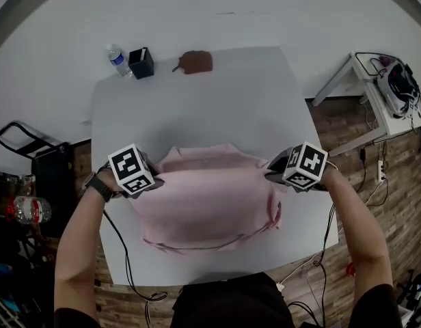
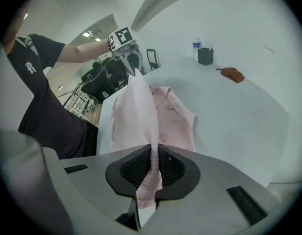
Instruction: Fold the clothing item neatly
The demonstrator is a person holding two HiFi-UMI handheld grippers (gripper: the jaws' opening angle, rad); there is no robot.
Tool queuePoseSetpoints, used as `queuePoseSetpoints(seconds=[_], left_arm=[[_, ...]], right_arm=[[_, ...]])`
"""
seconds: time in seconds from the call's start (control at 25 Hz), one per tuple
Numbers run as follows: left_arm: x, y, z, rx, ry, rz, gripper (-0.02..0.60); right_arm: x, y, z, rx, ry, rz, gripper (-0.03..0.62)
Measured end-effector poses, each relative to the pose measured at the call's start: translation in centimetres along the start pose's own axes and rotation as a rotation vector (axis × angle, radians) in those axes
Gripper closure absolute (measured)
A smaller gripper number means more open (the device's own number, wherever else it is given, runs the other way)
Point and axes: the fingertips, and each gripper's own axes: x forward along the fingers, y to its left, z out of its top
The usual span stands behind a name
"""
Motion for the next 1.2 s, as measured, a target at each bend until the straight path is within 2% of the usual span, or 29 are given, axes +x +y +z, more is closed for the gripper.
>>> queuePoseSetpoints(seconds=[0.12,0.28,0.36,0.48,0.52,0.6,0.72,0.8,0.88,0.96,1.08,1.12,1.2], left_arm=[[2.3,4.3,0.3,-0.078,0.039,-0.028,0.551],[5.8,7.7,-0.3,-0.167,0.07,-0.097,0.551],[7.0,9.5,-0.7,-0.206,0.07,-0.096,0.547],[7.8,11.7,-1.7,-0.247,0.059,-0.053,0.457],[7.8,12.1,-1.9,-0.264,0.037,-0.048,0.429],[7.4,12.5,-2.0,-0.308,-0.039,-0.039,0.41],[5.6,12.7,-1.9,-0.357,-0.172,0.026,0.411],[3.9,12.6,-1.7,-0.356,-0.24,0.085,0.411],[2.2,12.5,-1.3,-0.348,-0.304,0.133,0.411],[0.5,12.3,-0.8,-0.353,-0.378,0.168,0.411],[-2.1,11.2,0.3,-0.38,-0.504,0.199,0.417],[-2.9,10.4,0.8,-0.38,-0.547,0.203,0.435],[-4.6,8.3,2.1,-0.372,-0.653,0.205,0.516]], right_arm=[[2.6,-4.3,0.3,0.038,0.043,0.032,0.551],[6.4,-7.3,-0.3,0.098,0.098,0.062,0.551],[8.0,-8.6,-0.6,0.114,0.116,0.025,0.549],[9.8,-11.1,-0.9,0.131,0.114,-0.089,0.535],[10.0,-11.7,-1.0,0.145,0.099,-0.119,0.485],[9.8,-12.8,-1.0,0.179,0.042,-0.175,0.45],[6.8,-13.8,0.2,0.221,-0.112,-0.317,0.442],[4.0,-14.2,1.7,0.231,-0.235,-0.427,0.442],[1.9,-14.0,3.4,0.241,-0.348,-0.492,0.442],[0.5,-13.0,5.3,0.256,-0.452,-0.508,0.447],[-1.0,-10.2,8.3,0.286,-0.599,-0.506,0.519],[-1.3,-9.1,9.1,0.296,-0.639,-0.503,0.53],[-1.6,-6.5,10.5,0.314,-0.695,-0.482,0.554]])
